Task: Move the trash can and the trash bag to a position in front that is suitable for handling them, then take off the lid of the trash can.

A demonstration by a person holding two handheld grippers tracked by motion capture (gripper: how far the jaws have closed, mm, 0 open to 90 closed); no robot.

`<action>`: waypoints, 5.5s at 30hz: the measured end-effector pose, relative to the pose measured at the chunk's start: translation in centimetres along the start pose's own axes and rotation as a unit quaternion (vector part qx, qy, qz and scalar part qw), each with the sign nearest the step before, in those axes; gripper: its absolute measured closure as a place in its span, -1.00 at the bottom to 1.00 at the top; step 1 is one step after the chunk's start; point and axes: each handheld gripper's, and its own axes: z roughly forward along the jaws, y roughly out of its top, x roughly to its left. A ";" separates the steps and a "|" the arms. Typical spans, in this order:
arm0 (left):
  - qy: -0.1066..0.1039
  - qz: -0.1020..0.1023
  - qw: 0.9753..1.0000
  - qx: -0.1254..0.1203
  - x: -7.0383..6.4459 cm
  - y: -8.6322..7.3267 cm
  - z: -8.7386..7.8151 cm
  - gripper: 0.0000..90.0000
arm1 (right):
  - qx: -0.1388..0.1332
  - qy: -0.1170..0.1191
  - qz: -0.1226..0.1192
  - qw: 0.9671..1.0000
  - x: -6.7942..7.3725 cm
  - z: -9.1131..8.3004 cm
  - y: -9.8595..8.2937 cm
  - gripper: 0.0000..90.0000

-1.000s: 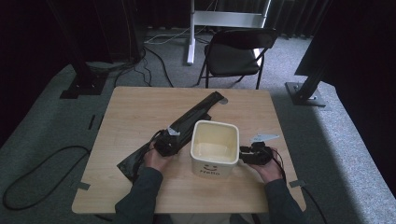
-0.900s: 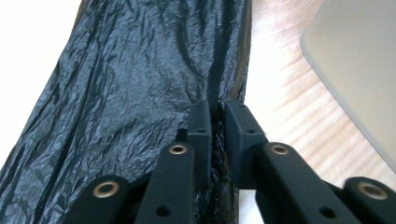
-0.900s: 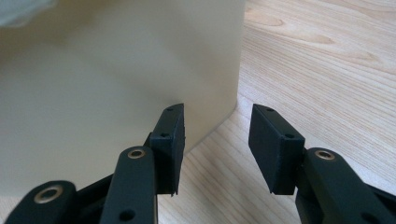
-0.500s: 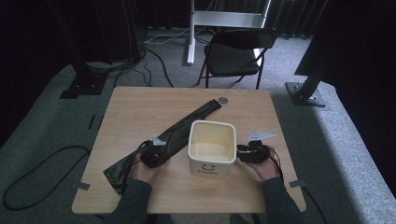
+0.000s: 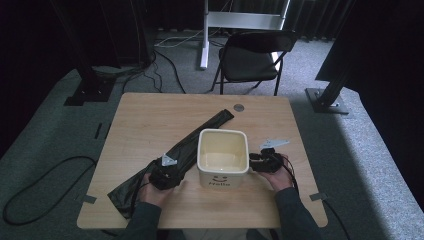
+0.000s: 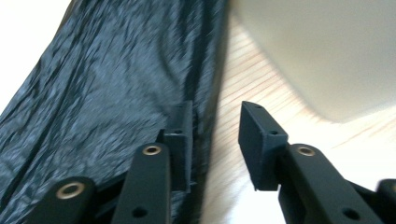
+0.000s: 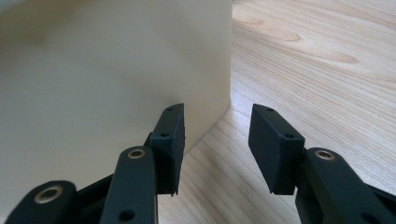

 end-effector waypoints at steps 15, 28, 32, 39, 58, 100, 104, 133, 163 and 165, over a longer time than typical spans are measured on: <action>-0.030 0.037 0.999 -0.006 -1.9 0.5 0.7 0.34 | -0.014 -0.023 -0.013 1.000 0.0 -2.5 0.9 0.30; -0.031 0.036 0.999 -0.004 -1.7 -0.3 0.5 0.34 | -0.019 -0.029 -0.017 0.999 0.3 -3.5 2.1 0.29; -0.034 0.039 0.999 -0.006 -1.8 -0.5 0.4 0.34 | -0.022 -0.033 -0.017 0.999 0.1 -3.8 2.4 0.29; -0.038 0.042 0.998 -0.008 -1.7 -0.7 0.4 0.33 | -0.018 -0.039 -0.022 0.999 0.1 -3.7 2.7 0.25; -0.037 0.035 0.999 -0.007 -1.3 -0.8 0.6 0.33 | -0.015 -0.045 -0.023 0.999 -0.2 -3.9 2.6 0.24; -0.045 0.048 0.998 0.002 -1.9 -0.7 1.3 0.29 | -0.038 -0.038 -0.083 0.995 2.2 -5.1 9.7 0.21; -0.044 0.046 0.998 0.003 -1.8 -0.7 1.3 0.29 | -0.023 -0.041 -0.084 0.995 2.1 -4.1 10.2 0.21; -0.042 0.045 0.998 0.004 -1.5 -0.6 1.4 0.28 | 0.029 -0.082 -0.078 0.993 2.7 -0.4 10.6 0.59; -0.040 0.044 0.998 0.005 -1.5 -0.6 1.3 0.29 | 0.008 -0.075 -0.053 0.996 2.4 -0.5 10.1 0.62; -0.041 0.044 0.998 0.005 -1.5 -0.6 1.3 0.29 | 0.005 -0.076 -0.053 0.996 2.3 -0.6 10.1 0.62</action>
